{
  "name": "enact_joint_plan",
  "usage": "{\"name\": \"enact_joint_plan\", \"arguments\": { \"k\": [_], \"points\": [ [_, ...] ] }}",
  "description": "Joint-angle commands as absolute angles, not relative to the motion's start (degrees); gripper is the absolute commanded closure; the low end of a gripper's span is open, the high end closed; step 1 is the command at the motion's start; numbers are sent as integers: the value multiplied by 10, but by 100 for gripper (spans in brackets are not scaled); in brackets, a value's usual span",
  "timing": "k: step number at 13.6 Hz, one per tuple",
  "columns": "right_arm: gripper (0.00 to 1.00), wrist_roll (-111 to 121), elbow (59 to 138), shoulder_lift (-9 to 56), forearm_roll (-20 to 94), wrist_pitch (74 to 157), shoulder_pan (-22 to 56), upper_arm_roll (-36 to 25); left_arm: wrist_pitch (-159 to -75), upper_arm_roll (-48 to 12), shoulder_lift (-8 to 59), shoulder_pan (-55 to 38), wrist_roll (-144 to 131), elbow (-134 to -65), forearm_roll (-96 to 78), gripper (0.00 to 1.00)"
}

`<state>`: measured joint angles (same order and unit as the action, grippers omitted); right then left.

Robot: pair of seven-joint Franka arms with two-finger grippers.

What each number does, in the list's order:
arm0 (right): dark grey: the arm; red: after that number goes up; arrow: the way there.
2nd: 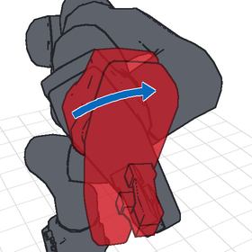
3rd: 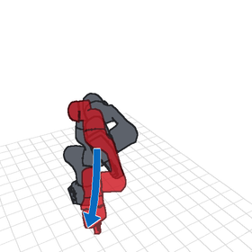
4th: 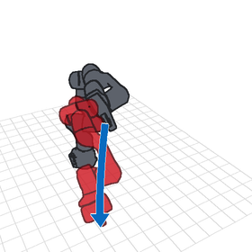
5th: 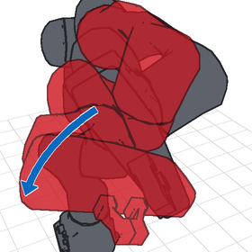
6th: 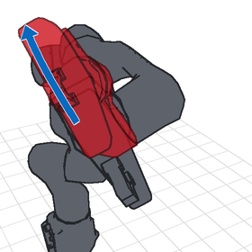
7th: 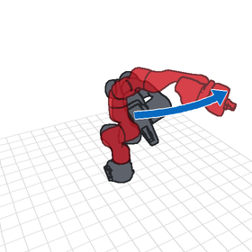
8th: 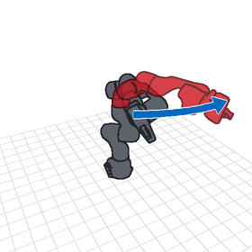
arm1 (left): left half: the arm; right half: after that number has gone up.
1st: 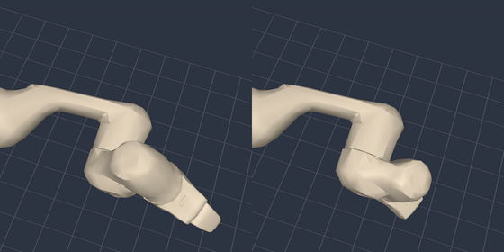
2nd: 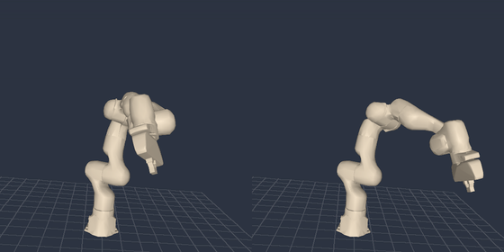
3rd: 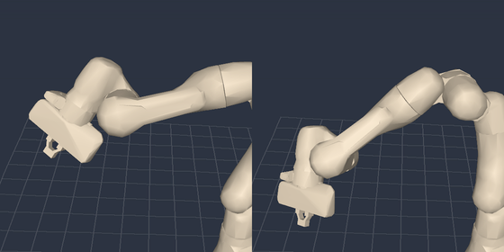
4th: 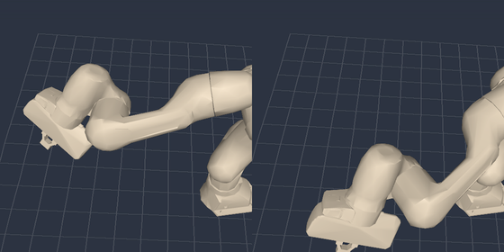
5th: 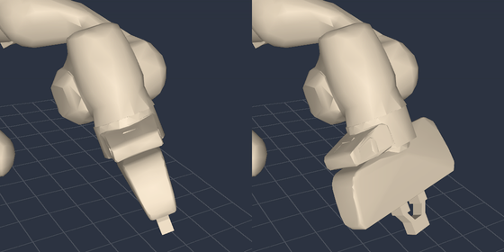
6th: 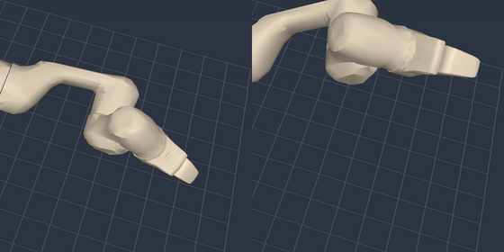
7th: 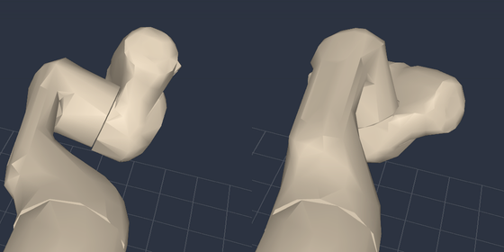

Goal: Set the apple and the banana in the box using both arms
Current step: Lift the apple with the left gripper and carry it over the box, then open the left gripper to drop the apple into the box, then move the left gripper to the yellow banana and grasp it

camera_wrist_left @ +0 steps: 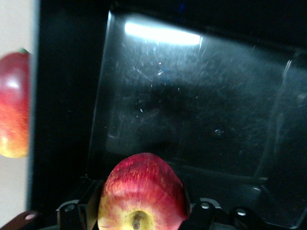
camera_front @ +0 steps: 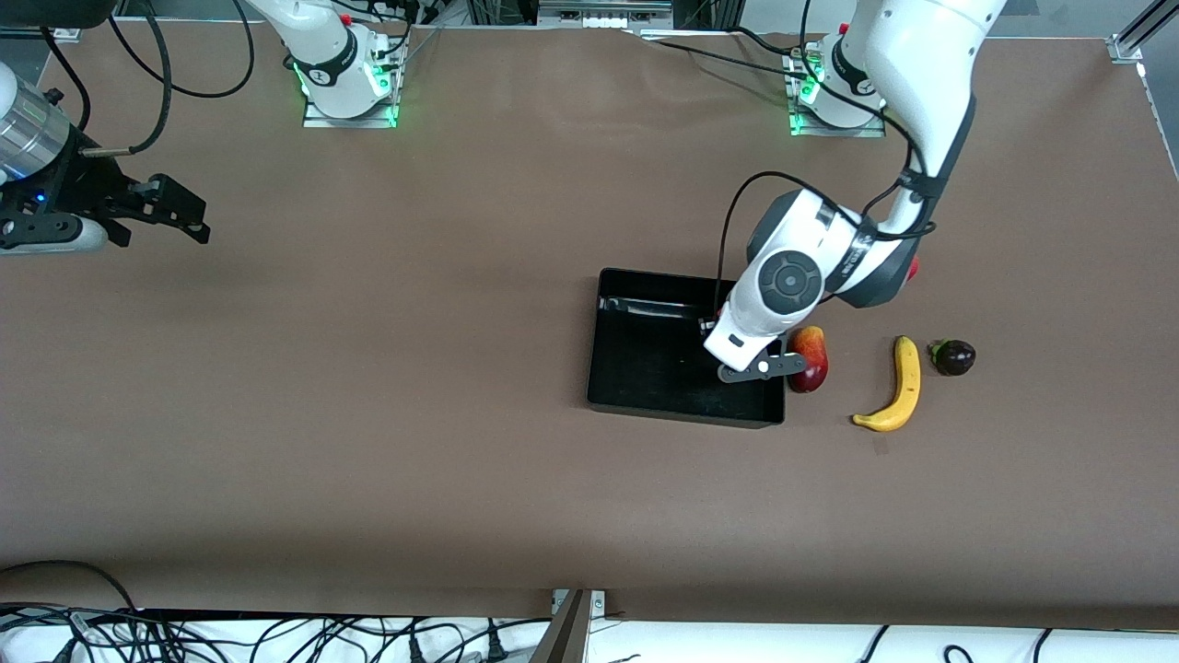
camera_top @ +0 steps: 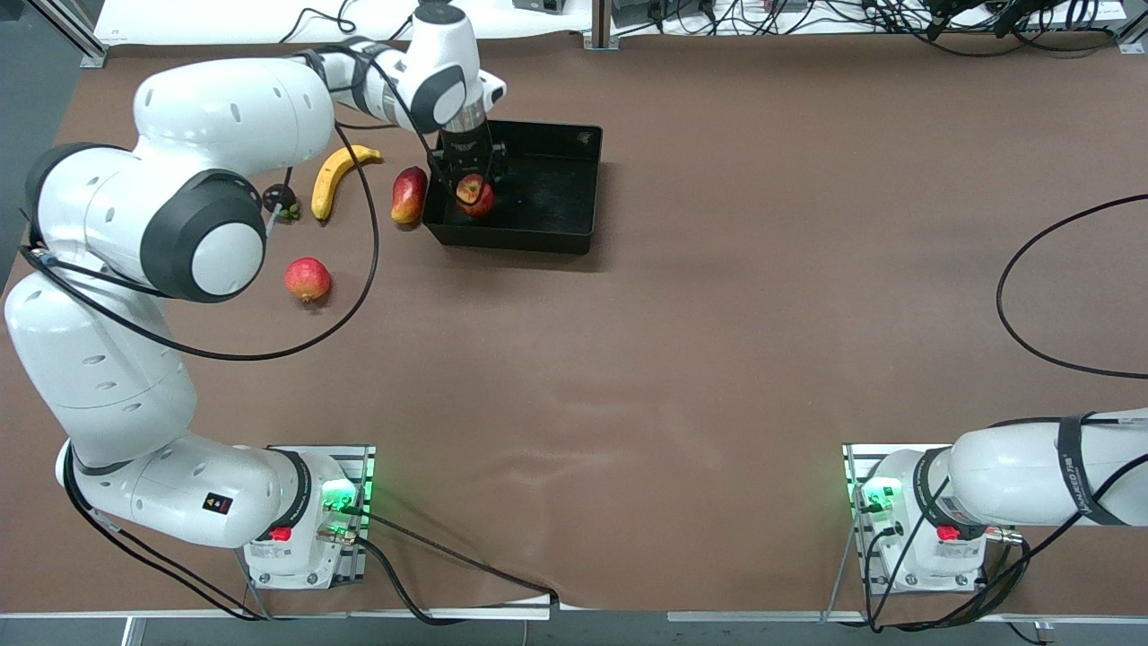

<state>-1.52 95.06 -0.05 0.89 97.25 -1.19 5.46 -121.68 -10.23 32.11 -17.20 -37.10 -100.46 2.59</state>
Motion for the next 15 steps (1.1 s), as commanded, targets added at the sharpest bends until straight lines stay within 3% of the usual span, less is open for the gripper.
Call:
{"name": "enact_joint_plan", "arguments": {
  "k": [1,2,3,4,6,9,15],
  "points": [
    [0,-15,932,10,9,973,-18,64,-1258,-103,323,-179,-395,-1035,44,78],
    [0,-15,932,11,9,973,-19,63,-1258,-102,324,-184,-402,-1036,44,59],
    [0,-16,931,10,9,973,-19,62,-1254,-101,323,-183,-405,-1034,44,9],
    [0,-16,932,10,9,970,-20,62,-1249,-100,316,-178,-408,-1032,44,0],
    [0,-16,932,10,9,966,-20,61,-1196,-97,287,-170,-405,-1011,43,0],
    [0,-17,932,10,9,966,-20,61,-1076,-97,278,-125,-366,-920,45,0],
    [0,-17,932,10,9,966,-20,61,-1100,-98,298,9,-64,-912,108,0]
  ]
}}
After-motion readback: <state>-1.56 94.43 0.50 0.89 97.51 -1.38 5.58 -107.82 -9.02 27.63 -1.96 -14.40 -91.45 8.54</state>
